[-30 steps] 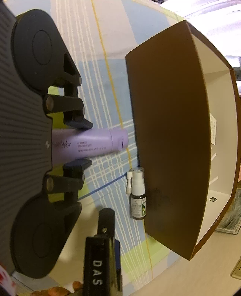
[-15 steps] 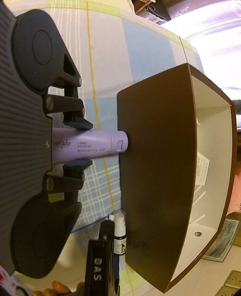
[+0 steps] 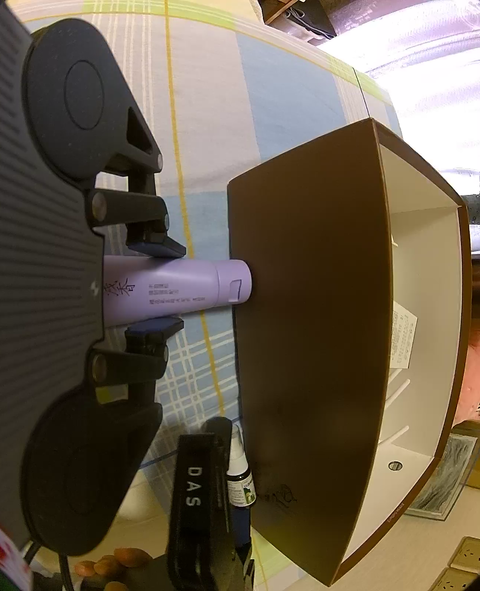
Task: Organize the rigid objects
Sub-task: 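Lift the purple tube and dropper bottle and carry them over the brown box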
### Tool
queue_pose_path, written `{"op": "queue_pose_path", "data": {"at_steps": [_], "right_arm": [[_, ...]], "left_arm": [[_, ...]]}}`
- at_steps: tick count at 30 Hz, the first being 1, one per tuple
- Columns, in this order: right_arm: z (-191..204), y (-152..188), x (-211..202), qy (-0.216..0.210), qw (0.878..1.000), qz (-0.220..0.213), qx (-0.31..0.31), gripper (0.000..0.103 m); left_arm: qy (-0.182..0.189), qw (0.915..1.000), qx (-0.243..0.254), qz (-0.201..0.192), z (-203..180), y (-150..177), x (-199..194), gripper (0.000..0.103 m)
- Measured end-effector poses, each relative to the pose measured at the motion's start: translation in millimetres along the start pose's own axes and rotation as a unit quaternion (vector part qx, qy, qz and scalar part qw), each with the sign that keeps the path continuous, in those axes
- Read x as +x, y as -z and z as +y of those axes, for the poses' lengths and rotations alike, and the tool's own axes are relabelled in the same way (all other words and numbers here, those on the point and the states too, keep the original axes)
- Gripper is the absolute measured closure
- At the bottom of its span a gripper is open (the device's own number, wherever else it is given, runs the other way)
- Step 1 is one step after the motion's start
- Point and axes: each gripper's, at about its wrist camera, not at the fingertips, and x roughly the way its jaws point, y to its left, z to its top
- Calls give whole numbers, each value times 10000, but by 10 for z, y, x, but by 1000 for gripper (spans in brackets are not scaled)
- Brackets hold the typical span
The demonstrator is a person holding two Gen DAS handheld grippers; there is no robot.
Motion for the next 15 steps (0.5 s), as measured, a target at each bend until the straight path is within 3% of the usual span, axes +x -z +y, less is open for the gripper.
{"op": "queue_pose_path", "data": {"at_steps": [15], "right_arm": [[-121,335,-277,-410,9975,-35,-574,17]], "left_arm": [[105,9997,183,119,-115,201,-151,73]]}}
